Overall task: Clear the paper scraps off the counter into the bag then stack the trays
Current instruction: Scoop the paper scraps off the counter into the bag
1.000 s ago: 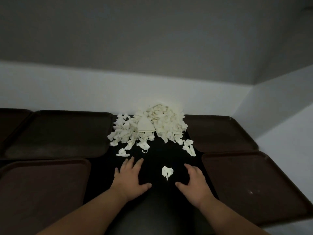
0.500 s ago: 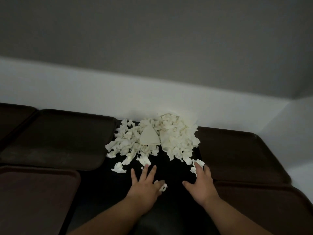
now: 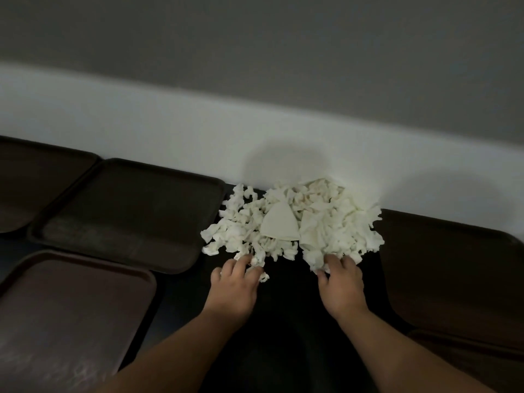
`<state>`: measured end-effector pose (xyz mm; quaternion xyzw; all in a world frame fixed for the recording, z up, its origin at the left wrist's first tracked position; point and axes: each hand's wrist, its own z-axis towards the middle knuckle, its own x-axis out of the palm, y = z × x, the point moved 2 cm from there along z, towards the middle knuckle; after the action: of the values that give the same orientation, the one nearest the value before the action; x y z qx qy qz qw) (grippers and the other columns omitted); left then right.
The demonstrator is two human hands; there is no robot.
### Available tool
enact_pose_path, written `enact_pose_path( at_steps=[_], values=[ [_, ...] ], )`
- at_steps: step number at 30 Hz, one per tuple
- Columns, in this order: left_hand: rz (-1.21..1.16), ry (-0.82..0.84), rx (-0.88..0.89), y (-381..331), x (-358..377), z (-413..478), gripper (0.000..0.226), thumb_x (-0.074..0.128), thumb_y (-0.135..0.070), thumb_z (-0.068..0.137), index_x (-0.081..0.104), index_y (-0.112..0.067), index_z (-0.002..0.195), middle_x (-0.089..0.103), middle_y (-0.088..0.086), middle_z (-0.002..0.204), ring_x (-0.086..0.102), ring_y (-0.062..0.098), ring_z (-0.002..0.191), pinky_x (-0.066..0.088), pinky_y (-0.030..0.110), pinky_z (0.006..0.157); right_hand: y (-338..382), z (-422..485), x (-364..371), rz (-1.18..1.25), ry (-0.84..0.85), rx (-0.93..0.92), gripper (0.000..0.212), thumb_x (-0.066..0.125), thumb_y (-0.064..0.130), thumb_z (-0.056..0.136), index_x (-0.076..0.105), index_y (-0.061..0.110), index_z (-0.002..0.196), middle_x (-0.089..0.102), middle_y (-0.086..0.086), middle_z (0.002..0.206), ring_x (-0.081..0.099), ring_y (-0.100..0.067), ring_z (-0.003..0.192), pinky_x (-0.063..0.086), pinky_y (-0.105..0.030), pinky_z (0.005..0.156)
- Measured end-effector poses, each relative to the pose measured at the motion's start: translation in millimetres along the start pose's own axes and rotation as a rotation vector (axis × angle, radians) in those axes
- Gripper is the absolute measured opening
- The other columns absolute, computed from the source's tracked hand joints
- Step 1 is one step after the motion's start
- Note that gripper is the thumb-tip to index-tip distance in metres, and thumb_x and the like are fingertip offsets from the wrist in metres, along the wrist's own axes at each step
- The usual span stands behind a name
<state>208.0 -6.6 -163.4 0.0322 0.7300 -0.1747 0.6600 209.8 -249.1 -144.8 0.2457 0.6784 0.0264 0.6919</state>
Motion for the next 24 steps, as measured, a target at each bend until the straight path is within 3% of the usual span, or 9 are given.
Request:
enact_pose_path(
  at_steps=[3, 8, 11, 14, 17, 24],
  values=[
    [-0.004, -0.034, 0.013, 2.8, -2.3, -4.2, 0.037, 0.059, -0.032, 0.089, 0.057, -0.033, 0.126, 0.053, -0.001, 0.14, 0.055, 0.025, 0.113, 0.048, 0.045, 0.083, 1.3, -6.2, 6.5, -0.001, 0.009, 0.007, 0.034, 0.057, 0.019, 0.092, 0.059, 0.017, 0.126, 0.05, -0.015, 0.128, 0.046, -0.035, 0.114, 0.044, -0.044, 0.094],
    [-0.002, 0.052, 0.074, -5.3, -9.8, -22.0, 0.048, 0.039, -0.031, 0.102, 0.036, -0.031, 0.149, 0.034, -0.006, 0.154, 0.04, 0.023, 0.13, 0.037, 0.04, 0.101, -1.5, -31.4, 2.0, 0.038, 0.087, 0.003, 0.034, 0.048, 0.012, 0.094, 0.058, 0.026, 0.123, 0.047, -0.001, 0.123, 0.042, -0.02, 0.113, 0.044, -0.03, 0.094],
    [0.002, 0.111, 0.117, -8.6, -12.6, -37.9, 0.049, 0.037, -0.027, 0.102, 0.03, -0.03, 0.151, 0.028, -0.004, 0.155, 0.036, 0.023, 0.133, 0.035, 0.04, 0.106, -4.7, -54.4, -5.8, 0.079, 0.137, -0.005, 0.029, 0.048, 0.009, 0.093, 0.061, 0.026, 0.112, 0.044, 0.006, 0.111, 0.043, -0.014, 0.108, 0.042, -0.022, 0.086],
    [-0.022, 0.14, 0.153, -5.4, -16.9, -51.4, 0.049, 0.038, -0.023, 0.102, 0.032, -0.031, 0.15, 0.028, -0.005, 0.153, 0.036, 0.021, 0.133, 0.034, 0.037, 0.107, -9.9, -78.4, -16.4, 0.179, 0.163, 0.043, 0.029, 0.051, 0.008, 0.091, 0.062, 0.028, 0.108, 0.045, 0.007, 0.115, 0.05, -0.01, 0.101, 0.05, -0.025, 0.086],
    [-0.076, 0.122, 0.151, -2.0, -28.3, -57.3, 0.05, 0.039, -0.017, 0.101, 0.035, -0.03, 0.149, 0.032, -0.006, 0.149, 0.037, 0.019, 0.132, 0.035, 0.036, 0.108, -15.6, -101.4, -32.2, 0.254, 0.121, 0.095, 0.028, 0.051, 0.007, 0.091, 0.062, 0.028, 0.107, 0.045, 0.006, 0.118, 0.055, -0.011, 0.094, 0.052, -0.023, 0.081],
    [-0.188, -0.019, 0.248, -18.9, -59.1, -56.9, 0.043, 0.04, -0.019, 0.101, 0.045, -0.031, 0.142, 0.037, -0.008, 0.142, 0.046, 0.017, 0.122, 0.041, 0.034, 0.103, -26.3, -152.3, -69.3, 0.335, -0.058, 0.195, 0.025, 0.053, 0.009, 0.095, 0.065, 0.022, 0.113, 0.047, 0.004, 0.117, 0.054, -0.003, 0.086, 0.038, -0.007, 0.064]
  ],
)
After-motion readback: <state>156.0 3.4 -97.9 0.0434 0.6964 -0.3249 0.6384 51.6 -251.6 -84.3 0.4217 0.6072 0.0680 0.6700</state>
